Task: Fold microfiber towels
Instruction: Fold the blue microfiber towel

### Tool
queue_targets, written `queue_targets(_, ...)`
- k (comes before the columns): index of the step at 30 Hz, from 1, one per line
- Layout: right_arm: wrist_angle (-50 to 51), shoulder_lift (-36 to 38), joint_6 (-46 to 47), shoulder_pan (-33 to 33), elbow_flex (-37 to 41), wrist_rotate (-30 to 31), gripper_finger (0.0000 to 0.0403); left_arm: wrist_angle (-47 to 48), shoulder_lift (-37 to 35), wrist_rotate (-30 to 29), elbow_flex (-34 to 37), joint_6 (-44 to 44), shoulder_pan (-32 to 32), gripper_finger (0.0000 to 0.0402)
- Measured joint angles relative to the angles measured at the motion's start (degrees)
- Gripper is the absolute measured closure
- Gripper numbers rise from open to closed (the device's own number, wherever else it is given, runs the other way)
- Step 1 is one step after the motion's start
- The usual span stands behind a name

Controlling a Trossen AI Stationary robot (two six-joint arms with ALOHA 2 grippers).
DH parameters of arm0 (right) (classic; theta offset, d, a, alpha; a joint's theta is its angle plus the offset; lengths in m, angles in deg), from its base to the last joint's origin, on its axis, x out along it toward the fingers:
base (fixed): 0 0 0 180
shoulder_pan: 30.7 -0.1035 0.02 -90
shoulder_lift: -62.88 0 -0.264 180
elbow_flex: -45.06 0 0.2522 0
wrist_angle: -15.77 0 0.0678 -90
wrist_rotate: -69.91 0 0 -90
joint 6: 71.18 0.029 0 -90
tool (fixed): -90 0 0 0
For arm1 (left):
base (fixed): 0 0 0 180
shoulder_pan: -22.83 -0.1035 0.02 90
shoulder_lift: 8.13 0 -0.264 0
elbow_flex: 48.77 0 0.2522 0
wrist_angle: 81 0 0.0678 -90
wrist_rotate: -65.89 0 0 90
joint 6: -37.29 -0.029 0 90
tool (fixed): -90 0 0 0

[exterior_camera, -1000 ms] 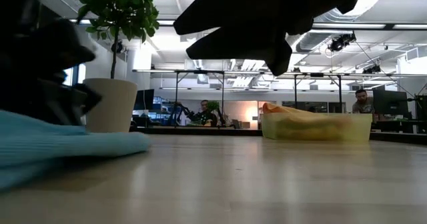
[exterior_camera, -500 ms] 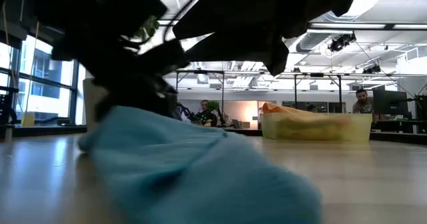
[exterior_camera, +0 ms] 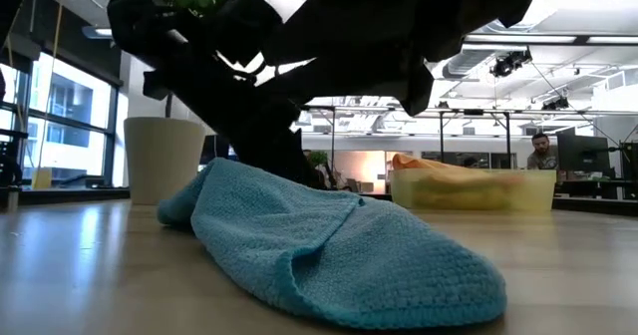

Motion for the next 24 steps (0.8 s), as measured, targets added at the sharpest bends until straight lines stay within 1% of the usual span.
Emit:
queue_targets(3, 0.06, 0.00, 0.00, 0.02, 0.00, 0.00, 0.0257, -0.12, -1.69, 2.69, 0.01, 1.31, -0.04, 0.0344)
queue_targets(9, 0.02, 0.00, -0.47, 0.42, 0.00, -0.03, 0.0257, 0.34, -7.50, 13.87, -0.34, 2.22, 1.24, 0.0344)
queue_targets(11, 0.03, 0.00, -2.58, 0.80, 0.00, -0.50, 0.0257, 3.03, -10.62, 16.31, -0.35, 2.24, 2.14, 0.0344)
queue_targets(14, 0.11, 0.00, -6.33, 1.65, 0.00, -0.52, 0.0257, 9.80, -15.78, 17.56, -0.35, 2.24, 4.16, 0.0344)
queue_targets(17, 0.59, 0.00, -8.38, 2.85, 0.00, -0.43, 0.0257, 19.60, -20.97, 17.65, -0.37, 2.76, 6.75, 0.0344)
queue_targets(21, 2.56, 0.00, -4.92, 5.30, 0.00, -1.13, 0.0257, 32.55, -25.86, 17.67, -0.35, 6.15, 11.14, 0.0344)
queue_targets(24, 5.18, 0.00, -2.66, 7.40, 0.00, -4.60, 0.0257, 40.02, -27.66, 17.44, -0.35, 9.60, 14.95, 0.0343)
